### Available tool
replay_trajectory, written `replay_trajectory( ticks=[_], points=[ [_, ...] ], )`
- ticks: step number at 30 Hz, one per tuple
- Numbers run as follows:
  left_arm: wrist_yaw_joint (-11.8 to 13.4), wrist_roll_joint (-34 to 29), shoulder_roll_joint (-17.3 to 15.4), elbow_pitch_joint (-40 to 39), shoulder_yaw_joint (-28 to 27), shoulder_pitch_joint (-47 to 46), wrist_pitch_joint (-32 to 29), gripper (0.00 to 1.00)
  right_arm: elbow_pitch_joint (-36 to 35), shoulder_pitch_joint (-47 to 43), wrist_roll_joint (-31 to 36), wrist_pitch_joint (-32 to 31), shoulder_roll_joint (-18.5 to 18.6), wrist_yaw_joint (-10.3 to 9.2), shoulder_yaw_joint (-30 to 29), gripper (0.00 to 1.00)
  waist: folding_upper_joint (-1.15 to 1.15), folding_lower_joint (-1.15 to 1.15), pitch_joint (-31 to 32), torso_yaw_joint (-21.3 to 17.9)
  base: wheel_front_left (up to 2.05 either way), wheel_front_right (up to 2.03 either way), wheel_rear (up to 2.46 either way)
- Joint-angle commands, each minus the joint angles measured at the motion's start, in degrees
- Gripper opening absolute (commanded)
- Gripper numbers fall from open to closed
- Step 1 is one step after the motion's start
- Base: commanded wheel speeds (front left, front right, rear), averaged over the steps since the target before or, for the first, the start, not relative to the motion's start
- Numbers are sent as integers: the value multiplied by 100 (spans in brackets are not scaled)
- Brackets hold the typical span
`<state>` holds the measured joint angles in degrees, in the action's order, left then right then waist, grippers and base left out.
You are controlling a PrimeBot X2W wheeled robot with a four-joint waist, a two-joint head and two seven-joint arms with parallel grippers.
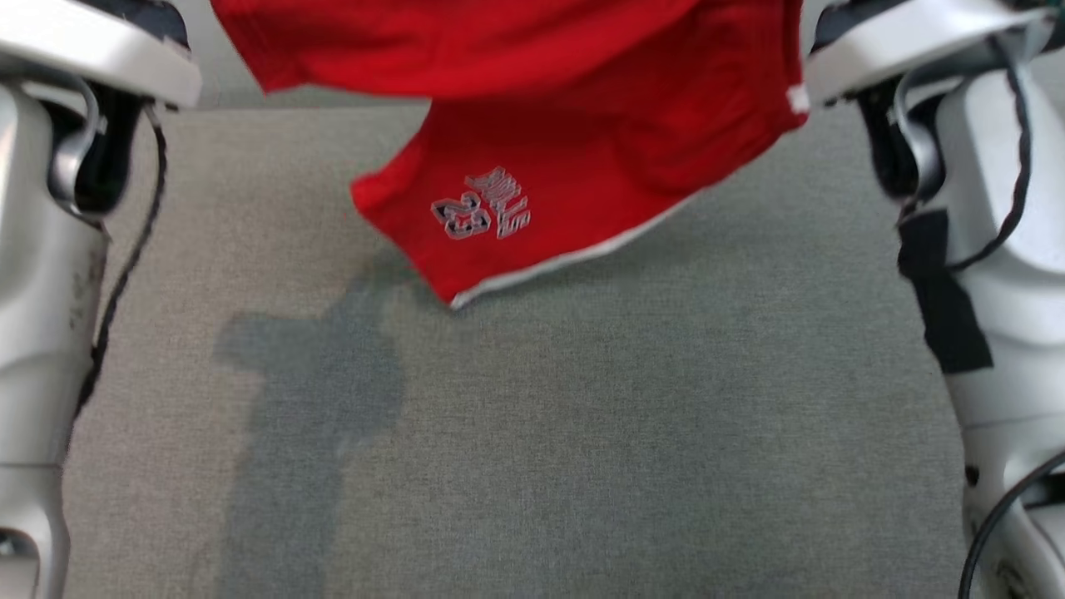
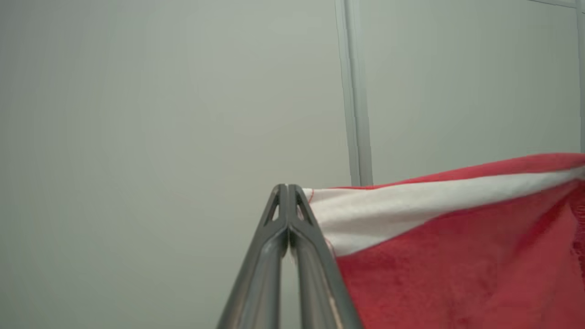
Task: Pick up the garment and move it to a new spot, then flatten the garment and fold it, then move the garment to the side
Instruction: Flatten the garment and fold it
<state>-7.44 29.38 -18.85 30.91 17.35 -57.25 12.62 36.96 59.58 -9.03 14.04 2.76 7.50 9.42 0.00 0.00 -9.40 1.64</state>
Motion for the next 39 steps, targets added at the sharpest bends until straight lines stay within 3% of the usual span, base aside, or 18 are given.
replay_trajectory(
  ticks=[1, 8, 13, 19, 25, 33, 39],
  points=[
    [-1, -82, -48, 194, -43, -438, 72, 0, 166, 392, 180, 56, 28, -2, -136, 0, 0, 0, -510, 102, 0, 0, 0],
    [76, -452, -95, 688, -264, -1898, 250, 0, 543, 1850, 1167, 119, 55, -4, -557, 0, 0, 0, -1188, 140, 0, 0, 0],
    [24, -503, 58, 573, -432, -1737, 256, 0, 401, 1796, 929, 120, 42, -3, -651, 0, 0, 0, -1658, 206, 0, 0, 0],
    [-8, -341, 415, 304, -547, -392, 253, 0, 25, 669, 516, 122, 34, -2, -314, 0, 0, 0, -1834, 174, 0, 0, 0],
    [-7, -279, 640, -259, -732, 1403, 254, 0, -1033, -1260, -84, 122, 59, -2, 63, 0, 0, 0, -1594, 67, 0, 0, 0],
    [-8, -353, 1003, -585, -918, 3397, 253, 0, -1651, -3724, -848, 122, 160, -1, 378, 0, 0, 0, -774, 33, 0, 0, 0],
    [-7, -410, 1202, -482, -1058, 4356, 253, 0, -1672, -4844, -1133, 122, 268, -1, 546, 0, 0, 0, -100, 60, 0, 0, 0]
  ],
)
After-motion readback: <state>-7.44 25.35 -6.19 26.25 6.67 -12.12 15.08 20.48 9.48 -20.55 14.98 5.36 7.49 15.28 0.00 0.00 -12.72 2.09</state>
